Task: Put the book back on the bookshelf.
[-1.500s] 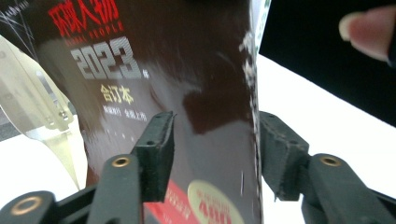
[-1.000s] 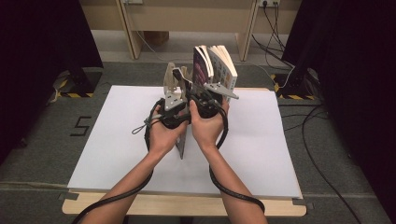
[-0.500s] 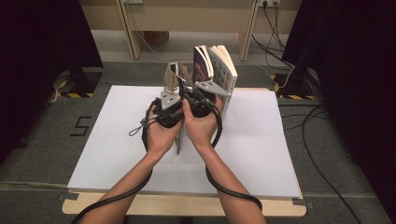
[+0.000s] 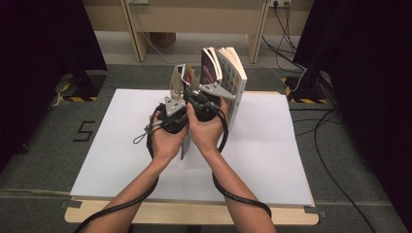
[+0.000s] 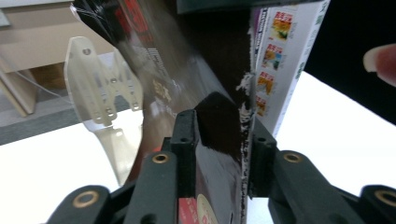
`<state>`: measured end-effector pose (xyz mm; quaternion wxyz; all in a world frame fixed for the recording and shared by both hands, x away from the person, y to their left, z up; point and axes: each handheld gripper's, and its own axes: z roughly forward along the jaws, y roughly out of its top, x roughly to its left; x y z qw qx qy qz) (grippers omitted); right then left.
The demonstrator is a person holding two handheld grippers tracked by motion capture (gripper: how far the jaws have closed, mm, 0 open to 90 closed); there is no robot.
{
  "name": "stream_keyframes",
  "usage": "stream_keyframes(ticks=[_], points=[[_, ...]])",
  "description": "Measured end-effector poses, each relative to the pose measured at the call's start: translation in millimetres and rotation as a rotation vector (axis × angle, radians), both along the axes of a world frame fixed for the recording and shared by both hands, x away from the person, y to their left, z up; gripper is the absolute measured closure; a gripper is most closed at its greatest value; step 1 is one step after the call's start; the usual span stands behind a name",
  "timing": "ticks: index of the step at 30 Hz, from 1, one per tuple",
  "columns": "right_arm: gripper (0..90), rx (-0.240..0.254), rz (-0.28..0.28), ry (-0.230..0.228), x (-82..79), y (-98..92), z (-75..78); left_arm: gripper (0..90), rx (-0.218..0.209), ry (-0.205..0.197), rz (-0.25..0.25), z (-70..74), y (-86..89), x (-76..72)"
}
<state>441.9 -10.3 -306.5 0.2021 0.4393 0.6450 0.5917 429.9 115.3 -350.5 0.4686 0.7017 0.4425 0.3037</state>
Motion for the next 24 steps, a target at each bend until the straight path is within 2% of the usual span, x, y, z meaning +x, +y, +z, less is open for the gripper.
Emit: stream_keyframes(ticks=[3,6,8,10,14,16,20,24], points=[[85.6,-0.009,0.018,-0.008,0.9,3.9,-1.1,76.6,0.015,-0.008,0.025,-0.3,3.1,-2.7],[81.4,-0.015,0.039,-0.018,2.8,7.6,-1.4,84.2,0.011,-0.004,0.044,-1.3,7.8,-3.4],[78.5,-0.022,0.048,-0.01,5.0,10.0,-2.2,86.0,-0.027,0.016,0.038,-3.6,11.5,-1.4],[75.7,-0.022,0.065,-0.009,6.5,10.5,-2.9,86.2,-0.027,0.01,0.046,-5.2,14.4,-0.5],[71.3,0.026,0.102,-0.032,1.3,4.9,3.2,86.2,-0.06,0.011,0.053,-6.3,19.4,2.2],[70.4,0.019,0.099,-0.056,-1.8,-0.1,7.7,86.2,-0.059,0.003,0.048,-5.7,21.2,2.0],[69.7,0.045,0.079,-0.05,-3.7,-15.6,10.7,86.3,-0.087,-0.005,0.046,-6.1,24.8,2.3],[69.3,0.029,0.051,-0.046,-4.0,-32.2,6.6,86.2,-0.094,-0.021,0.044,-5.6,28.5,2.2]])
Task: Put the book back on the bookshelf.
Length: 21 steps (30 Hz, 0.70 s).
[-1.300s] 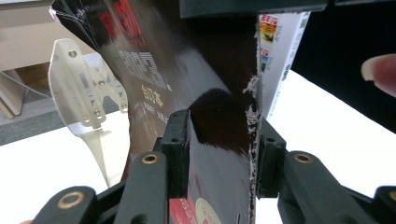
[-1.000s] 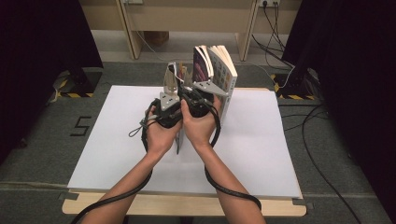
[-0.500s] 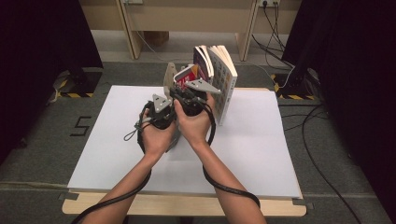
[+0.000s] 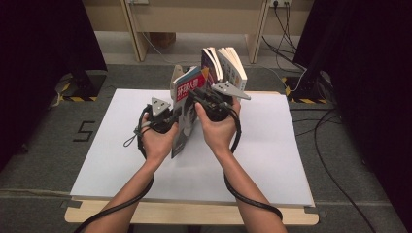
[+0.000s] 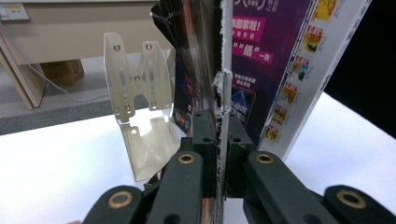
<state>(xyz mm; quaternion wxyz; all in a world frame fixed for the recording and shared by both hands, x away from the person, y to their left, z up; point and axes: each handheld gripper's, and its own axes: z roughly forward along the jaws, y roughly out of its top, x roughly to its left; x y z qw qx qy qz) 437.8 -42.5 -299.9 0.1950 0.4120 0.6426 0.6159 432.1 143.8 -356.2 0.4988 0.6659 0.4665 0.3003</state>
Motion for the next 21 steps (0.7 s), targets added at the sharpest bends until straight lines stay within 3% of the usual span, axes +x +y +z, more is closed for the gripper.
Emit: stream_keyframes(ticks=[11,21], points=[[69.2,-0.023,-0.045,0.044,-5.1,-33.6,-19.7,86.4,-0.011,-0.032,0.001,5.4,9.0,-0.3],[69.3,-0.043,-0.082,0.097,-11.3,-60.6,-47.6,86.4,-0.025,-0.057,0.01,9.5,16.4,0.7]])
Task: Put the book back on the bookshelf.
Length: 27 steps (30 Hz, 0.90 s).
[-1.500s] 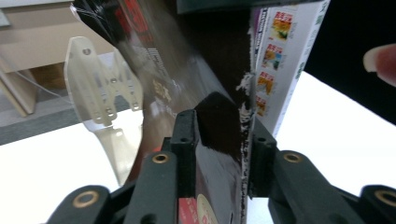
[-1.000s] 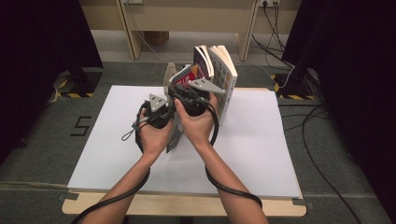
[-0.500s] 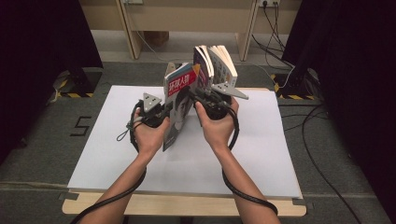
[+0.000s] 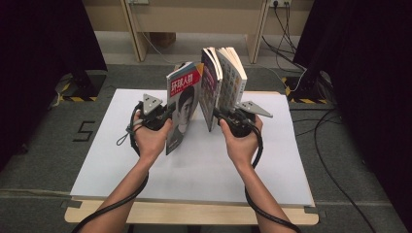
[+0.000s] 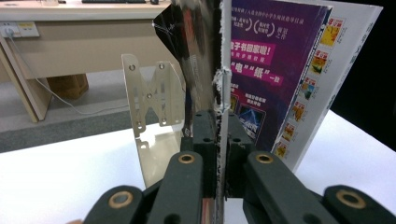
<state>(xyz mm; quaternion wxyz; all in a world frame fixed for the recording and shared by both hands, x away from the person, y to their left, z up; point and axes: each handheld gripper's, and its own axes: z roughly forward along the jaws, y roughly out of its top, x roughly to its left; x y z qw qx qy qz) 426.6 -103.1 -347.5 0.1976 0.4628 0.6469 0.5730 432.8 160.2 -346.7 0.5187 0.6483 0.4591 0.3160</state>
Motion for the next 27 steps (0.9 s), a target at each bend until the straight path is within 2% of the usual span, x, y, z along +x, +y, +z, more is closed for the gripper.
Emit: stream_keyframes(ticks=[9,16,19,24,27], points=[[69.3,-0.002,-0.041,0.048,-8.8,-27.7,-30.4,86.4,-0.013,-0.027,0.023,8.3,11.9,2.4],[68.9,0.007,-0.095,0.106,-18.2,-54.6,-66.0,86.4,-0.031,-0.037,0.033,10.9,17.7,6.4],[68.9,-0.005,-0.111,0.123,-22.9,-65.7,-78.8,86.5,-0.035,-0.043,0.035,12.8,17.5,7.4],[68.8,-0.004,-0.145,0.144,-28.4,-83.2,-90.1,86.4,-0.046,-0.054,0.041,17.0,17.7,11.3],[68.6,-0.014,-0.171,0.129,-31.9,-92.7,-96.0,86.5,-0.049,-0.066,0.043,19.1,17.2,14.1]])
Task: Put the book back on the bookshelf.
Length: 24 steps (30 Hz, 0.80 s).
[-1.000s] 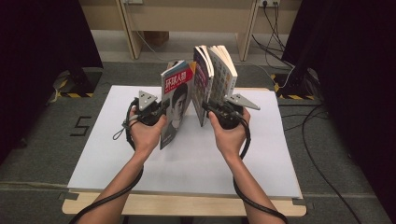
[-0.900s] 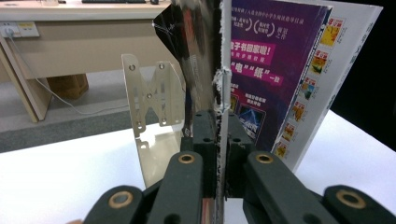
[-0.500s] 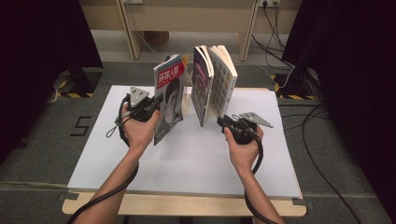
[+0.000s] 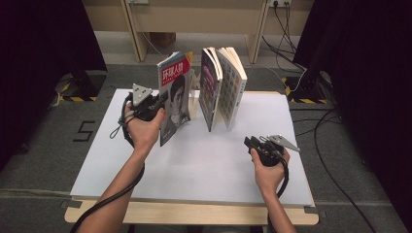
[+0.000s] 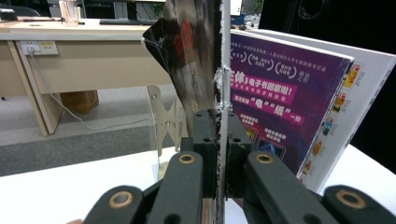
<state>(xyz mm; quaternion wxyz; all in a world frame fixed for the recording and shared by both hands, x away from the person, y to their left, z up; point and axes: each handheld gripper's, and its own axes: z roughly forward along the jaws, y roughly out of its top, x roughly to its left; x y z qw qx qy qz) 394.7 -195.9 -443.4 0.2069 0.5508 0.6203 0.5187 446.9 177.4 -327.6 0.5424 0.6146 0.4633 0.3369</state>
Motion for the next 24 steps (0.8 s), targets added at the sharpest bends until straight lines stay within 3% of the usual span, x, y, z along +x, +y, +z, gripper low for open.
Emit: stream_keyframes(ticks=[10,24], points=[[67.3,-0.013,-0.029,0.018,-0.8,-16.3,-11.5,86.4,-0.016,-0.017,0.004,3.0,-3.6,11.5],[66.2,-0.03,-0.038,-0.001,-4.6,-12.0,-10.6,86.4,-0.006,-0.052,0.011,3.3,-10.3,25.0]])
